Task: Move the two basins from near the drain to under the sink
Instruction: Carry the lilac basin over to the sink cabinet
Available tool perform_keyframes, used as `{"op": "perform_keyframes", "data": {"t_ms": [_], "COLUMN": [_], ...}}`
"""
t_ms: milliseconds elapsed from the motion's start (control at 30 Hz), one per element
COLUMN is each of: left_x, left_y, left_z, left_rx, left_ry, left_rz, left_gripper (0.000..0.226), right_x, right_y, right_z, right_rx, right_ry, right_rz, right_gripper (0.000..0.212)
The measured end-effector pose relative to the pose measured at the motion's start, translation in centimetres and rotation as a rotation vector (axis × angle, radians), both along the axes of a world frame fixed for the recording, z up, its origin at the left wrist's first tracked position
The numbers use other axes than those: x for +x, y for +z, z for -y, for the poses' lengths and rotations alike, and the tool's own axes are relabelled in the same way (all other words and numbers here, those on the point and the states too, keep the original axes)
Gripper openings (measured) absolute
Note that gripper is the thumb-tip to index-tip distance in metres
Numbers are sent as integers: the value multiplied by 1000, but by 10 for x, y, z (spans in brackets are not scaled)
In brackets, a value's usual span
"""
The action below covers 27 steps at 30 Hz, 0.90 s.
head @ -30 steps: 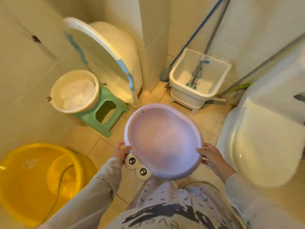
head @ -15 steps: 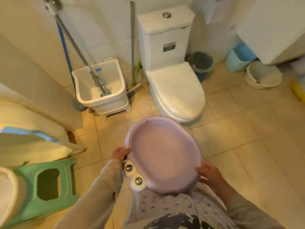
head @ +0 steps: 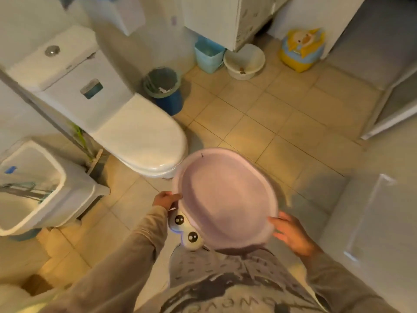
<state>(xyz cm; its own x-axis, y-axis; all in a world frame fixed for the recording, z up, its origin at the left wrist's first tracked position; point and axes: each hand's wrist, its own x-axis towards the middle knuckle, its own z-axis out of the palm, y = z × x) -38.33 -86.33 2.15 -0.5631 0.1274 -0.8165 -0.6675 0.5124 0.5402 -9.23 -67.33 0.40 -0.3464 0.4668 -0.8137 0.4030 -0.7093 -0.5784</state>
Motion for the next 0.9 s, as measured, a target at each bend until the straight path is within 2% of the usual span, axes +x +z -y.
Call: {"op": "perform_keyframes", "data": {"t_ms": [167, 300, 533, 700, 900], "left_x": [20, 33, 27, 5, -35], "left_y": [-7, -4, -4, -13, -15], "left_z": [-106, -188, -296, -374, -471], "left_rx": [4, 26, 40, 71, 68], "left_ry": [-72, -119, -173, -173, -191], "left_rz": [21, 20, 16, 15, 56], "left_gripper": [18, 23, 17, 53, 54], "right_x": [35, 50, 52, 33, -2], "right_y": [-3, 8, 16, 12, 3], "right_z": [-90, -164, -263, -326, -413], "right_rx": [63, 101, 167, 147, 141], "right_ry": [-30, -57, -65, -126, -160], "right_rz": [42, 27, 9, 28, 67], "right_gripper": [11, 8, 27, 33, 42]}}
